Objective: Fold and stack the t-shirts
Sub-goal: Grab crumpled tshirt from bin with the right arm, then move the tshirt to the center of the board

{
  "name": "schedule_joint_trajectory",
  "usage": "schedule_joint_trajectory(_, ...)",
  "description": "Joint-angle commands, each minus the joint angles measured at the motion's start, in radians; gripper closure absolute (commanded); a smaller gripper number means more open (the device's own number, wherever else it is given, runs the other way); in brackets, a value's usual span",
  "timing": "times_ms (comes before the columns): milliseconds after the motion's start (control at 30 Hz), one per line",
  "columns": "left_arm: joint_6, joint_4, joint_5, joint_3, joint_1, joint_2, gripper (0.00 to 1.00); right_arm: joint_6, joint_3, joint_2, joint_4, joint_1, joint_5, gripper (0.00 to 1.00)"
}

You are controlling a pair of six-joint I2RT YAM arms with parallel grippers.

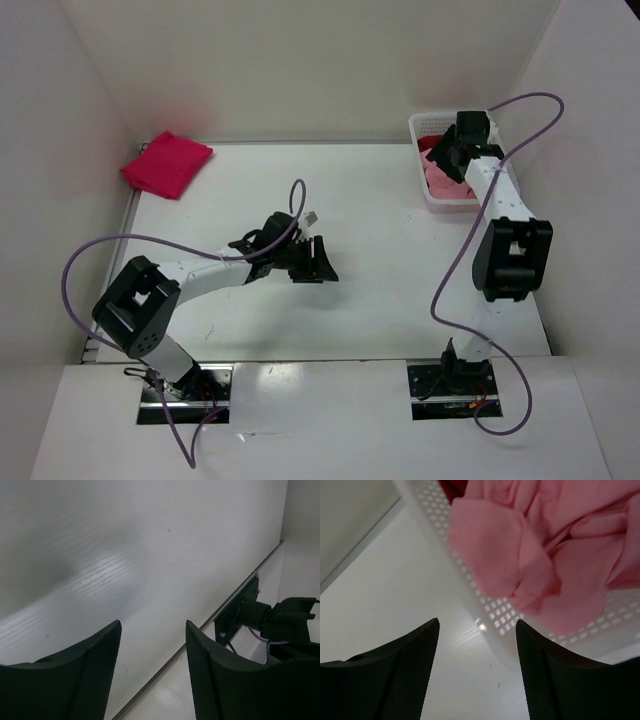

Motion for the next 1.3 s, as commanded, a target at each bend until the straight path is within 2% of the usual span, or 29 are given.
schedule_joint_trajectory(0,0.062,0.041,0.026,0.031,0.004,-0.052,0.38,-0.041,0.141,0.116,-0.043,-0.042,0.084,0.31)
schedule_joint_trajectory(133,0.096,0.012,0.005,0.031,0.004,-0.096,0.36,-0.061,0.21,0.205,-0.054,-0.042,0.107,0.28)
schedule_joint_trajectory(433,0.116,-0.017,-0.006,0.013,0.004,-0.098,0.32,-0.061,0.364,0.394,-0.08,-0.042,0.057,0.3)
schedule_joint_trajectory(467,0.116,-0.017,-0.006,0.013,0.004,-0.098,0.32,-0.061,0.373,0.394,-0.08,-0.042,0.057,0.39)
schedule_joint_trajectory(567,0.107,-0.017,-0.017,0.003,0.004,-0.098,0.32,-0.061,0.384,0.406,-0.057,-0.042,0.038,0.53)
schedule_joint_trajectory(600,0.098,-0.017,-0.017,0.003,0.004,-0.098,0.32,-0.052,0.384,0.406,-0.043,-0.042,0.037,0.68)
schedule_joint_trajectory(633,0.098,-0.017,-0.026,0.003,0.004,-0.107,0.32,-0.041,0.393,0.382,-0.043,-0.042,0.037,0.75)
schedule_joint_trajectory(667,0.098,-0.026,-0.026,0.003,0.004,-0.107,0.32,-0.029,0.393,0.373,-0.034,-0.053,0.037,0.88)
schedule_joint_trajectory(767,0.088,-0.026,-0.037,0.014,0.004,-0.116,0.32,-0.019,0.376,0.286,-0.024,-0.062,0.037,1.0)
schedule_joint_trajectory(833,0.088,-0.036,-0.049,0.026,0.004,-0.116,0.32,-0.019,0.335,0.216,-0.012,-0.062,0.037,1.0)
schedule_joint_trajectory(933,0.088,-0.045,-0.035,0.054,0.013,-0.107,0.32,-0.007,0.261,-0.013,0.029,-0.062,0.016,1.0)
schedule_joint_trajectory(1067,0.067,-0.045,0.028,0.117,0.11,-0.087,0.32,0.021,0.238,-0.216,0.052,-0.062,-0.097,1.0)
schedule_joint_trajectory(1200,0.02,-0.034,0.048,0.135,0.243,-0.09,0.3,0.065,0.336,-0.33,0.052,0.039,-0.223,1.0)
schedule_joint_trajectory(1267,-0.025,-0.013,0.048,0.12,0.332,-0.107,0.29,0.128,0.414,-0.341,0.063,0.093,-0.382,1.0)
